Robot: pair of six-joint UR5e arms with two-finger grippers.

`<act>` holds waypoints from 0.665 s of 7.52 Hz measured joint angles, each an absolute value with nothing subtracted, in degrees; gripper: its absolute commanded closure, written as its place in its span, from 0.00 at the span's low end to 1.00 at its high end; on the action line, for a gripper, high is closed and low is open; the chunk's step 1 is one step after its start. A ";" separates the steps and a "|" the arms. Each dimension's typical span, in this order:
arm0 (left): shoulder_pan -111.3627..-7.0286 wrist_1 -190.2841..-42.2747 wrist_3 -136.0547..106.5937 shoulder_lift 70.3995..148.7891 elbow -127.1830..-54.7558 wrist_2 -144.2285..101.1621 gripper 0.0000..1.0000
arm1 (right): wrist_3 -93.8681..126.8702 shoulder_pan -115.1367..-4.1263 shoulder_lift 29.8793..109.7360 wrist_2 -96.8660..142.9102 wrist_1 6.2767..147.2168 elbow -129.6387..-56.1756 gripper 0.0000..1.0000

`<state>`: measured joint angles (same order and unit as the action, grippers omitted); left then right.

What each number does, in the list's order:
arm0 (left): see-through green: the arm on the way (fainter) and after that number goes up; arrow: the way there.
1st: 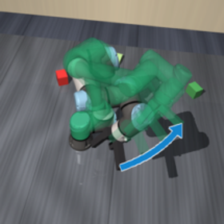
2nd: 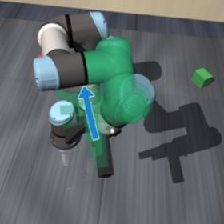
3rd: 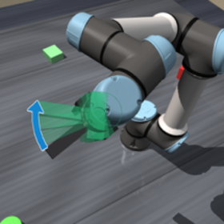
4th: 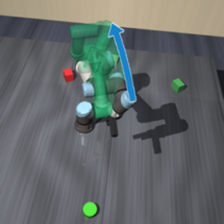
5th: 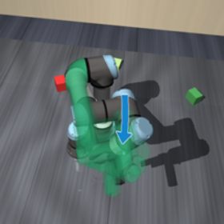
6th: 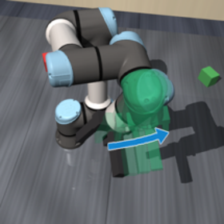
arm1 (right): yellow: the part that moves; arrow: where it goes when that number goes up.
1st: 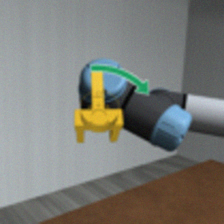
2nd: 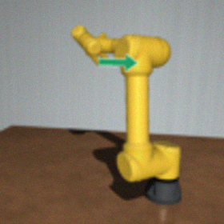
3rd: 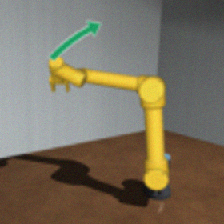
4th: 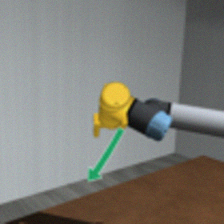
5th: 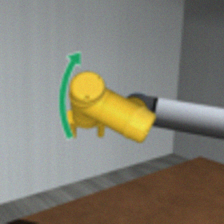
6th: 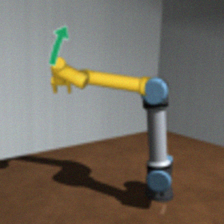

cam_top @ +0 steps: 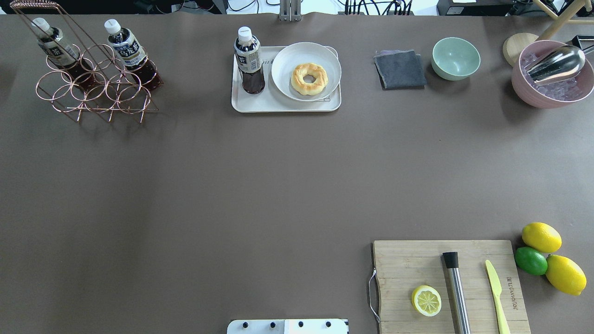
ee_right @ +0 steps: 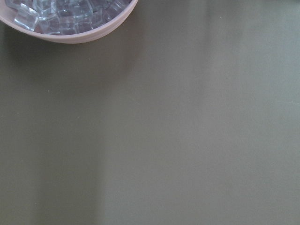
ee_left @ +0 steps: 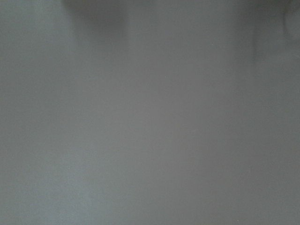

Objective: Place tea on tray

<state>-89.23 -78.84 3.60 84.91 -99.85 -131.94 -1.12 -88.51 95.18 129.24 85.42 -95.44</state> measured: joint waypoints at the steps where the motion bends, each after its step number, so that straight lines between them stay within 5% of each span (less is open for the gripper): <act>1: -89.25 -78.88 3.50 84.75 -99.43 -132.13 0.00 | -1.65 -89.29 96.03 129.94 85.47 -95.69 0.00; 5: -89.37 -78.94 3.39 84.28 -99.09 -132.11 0.00 | -1.93 -89.65 96.88 130.49 84.88 -95.54 0.00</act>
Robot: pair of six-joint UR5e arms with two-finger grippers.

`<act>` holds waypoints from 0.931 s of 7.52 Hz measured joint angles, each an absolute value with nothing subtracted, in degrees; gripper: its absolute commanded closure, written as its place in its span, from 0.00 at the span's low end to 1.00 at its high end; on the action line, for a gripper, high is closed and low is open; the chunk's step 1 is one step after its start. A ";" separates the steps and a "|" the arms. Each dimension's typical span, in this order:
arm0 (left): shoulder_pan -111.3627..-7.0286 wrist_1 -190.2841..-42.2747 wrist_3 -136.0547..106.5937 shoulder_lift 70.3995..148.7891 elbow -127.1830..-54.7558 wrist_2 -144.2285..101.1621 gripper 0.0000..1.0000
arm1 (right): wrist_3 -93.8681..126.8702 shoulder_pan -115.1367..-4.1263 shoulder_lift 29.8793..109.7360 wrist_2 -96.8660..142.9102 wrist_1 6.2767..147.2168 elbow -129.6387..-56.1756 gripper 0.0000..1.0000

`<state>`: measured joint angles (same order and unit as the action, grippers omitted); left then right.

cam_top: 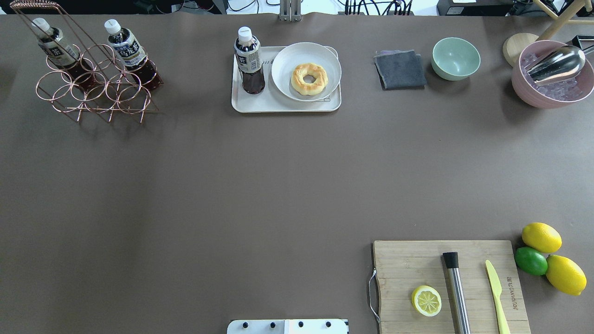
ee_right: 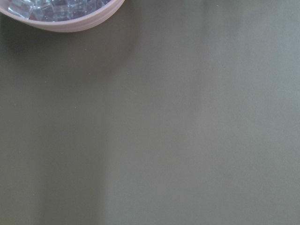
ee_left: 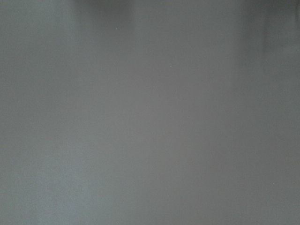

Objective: Place tea on tray

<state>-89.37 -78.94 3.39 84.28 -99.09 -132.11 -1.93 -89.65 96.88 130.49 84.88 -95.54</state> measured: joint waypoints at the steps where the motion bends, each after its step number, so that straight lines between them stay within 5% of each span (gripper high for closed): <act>1: -89.42 -78.93 3.41 84.24 -99.04 -132.07 0.00 | -1.93 -89.65 97.12 130.48 84.83 -95.50 0.00; 7: -89.39 -78.84 3.39 84.20 -98.90 -132.01 0.00 | -1.93 -89.65 97.81 130.84 84.50 -95.79 0.00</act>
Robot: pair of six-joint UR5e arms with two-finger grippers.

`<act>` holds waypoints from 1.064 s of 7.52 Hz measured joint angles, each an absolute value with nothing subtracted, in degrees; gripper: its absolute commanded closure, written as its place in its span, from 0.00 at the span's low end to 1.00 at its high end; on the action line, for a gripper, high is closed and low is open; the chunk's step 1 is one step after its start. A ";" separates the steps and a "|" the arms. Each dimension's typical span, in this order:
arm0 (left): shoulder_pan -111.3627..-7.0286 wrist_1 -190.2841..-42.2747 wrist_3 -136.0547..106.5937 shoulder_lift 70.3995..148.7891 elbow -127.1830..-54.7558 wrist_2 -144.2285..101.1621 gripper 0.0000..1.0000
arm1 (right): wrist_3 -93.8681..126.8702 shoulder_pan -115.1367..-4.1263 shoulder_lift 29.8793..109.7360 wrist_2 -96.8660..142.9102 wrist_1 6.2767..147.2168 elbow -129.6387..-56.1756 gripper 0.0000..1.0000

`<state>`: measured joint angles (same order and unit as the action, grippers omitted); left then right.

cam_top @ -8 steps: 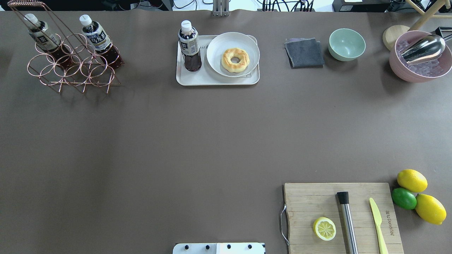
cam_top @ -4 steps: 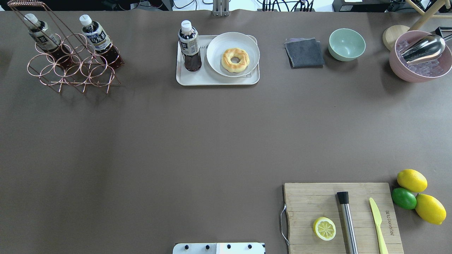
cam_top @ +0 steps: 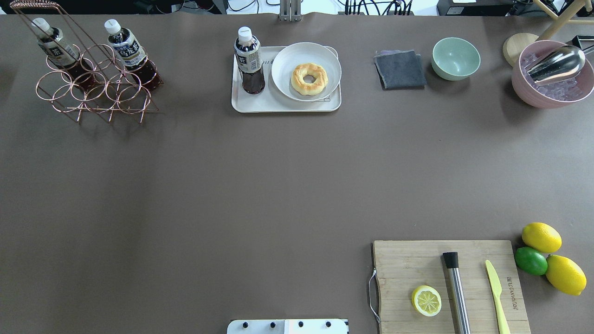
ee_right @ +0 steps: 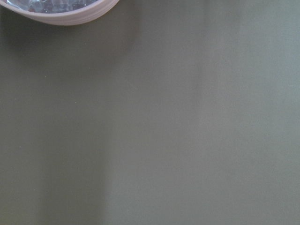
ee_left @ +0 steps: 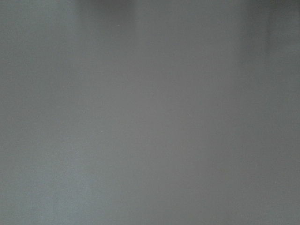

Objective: Place tea on tray

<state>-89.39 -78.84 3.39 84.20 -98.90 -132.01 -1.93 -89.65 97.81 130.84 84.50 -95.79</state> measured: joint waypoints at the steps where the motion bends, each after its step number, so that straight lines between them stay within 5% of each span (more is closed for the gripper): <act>1: -89.38 -78.84 3.41 84.20 -98.89 -132.01 0.00 | -1.89 -89.65 97.79 131.24 83.94 -95.79 0.00; 8: -88.98 -78.96 3.53 83.26 -97.95 -132.06 0.00 | -1.64 -89.65 99.03 131.87 80.61 -95.34 0.00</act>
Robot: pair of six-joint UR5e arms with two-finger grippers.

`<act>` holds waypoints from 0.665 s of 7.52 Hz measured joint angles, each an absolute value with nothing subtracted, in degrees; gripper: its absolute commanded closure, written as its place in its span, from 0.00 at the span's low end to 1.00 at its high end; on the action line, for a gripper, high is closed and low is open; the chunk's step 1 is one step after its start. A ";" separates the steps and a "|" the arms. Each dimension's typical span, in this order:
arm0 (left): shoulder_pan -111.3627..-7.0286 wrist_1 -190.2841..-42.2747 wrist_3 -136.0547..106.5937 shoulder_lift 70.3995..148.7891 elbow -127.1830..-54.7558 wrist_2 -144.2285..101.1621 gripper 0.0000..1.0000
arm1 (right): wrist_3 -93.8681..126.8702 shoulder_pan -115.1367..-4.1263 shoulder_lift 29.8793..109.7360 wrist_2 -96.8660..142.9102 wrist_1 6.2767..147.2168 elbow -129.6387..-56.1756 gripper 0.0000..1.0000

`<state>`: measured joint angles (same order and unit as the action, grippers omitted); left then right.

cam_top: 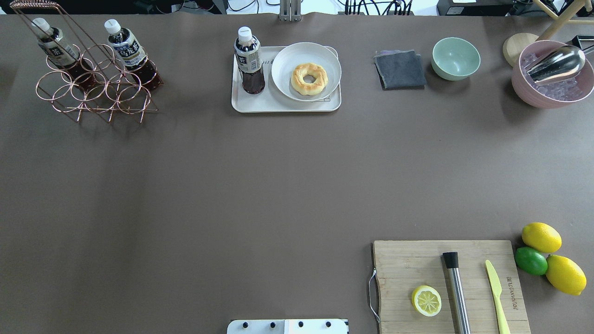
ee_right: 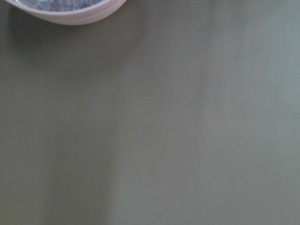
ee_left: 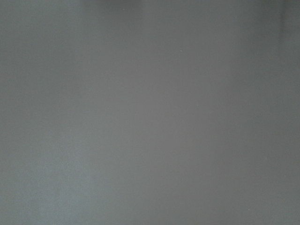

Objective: Place tea on tray

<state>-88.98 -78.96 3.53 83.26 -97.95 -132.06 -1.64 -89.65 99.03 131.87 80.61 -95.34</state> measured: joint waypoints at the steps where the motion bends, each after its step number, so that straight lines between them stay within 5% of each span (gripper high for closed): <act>1: -88.96 -78.95 3.48 83.24 -97.93 -132.14 0.00 | -1.70 -89.65 99.23 131.89 80.60 -95.34 0.00; 5: -88.95 -78.93 3.43 83.18 -97.94 -132.44 0.00 | -1.76 -89.65 99.55 131.84 80.60 -95.36 0.00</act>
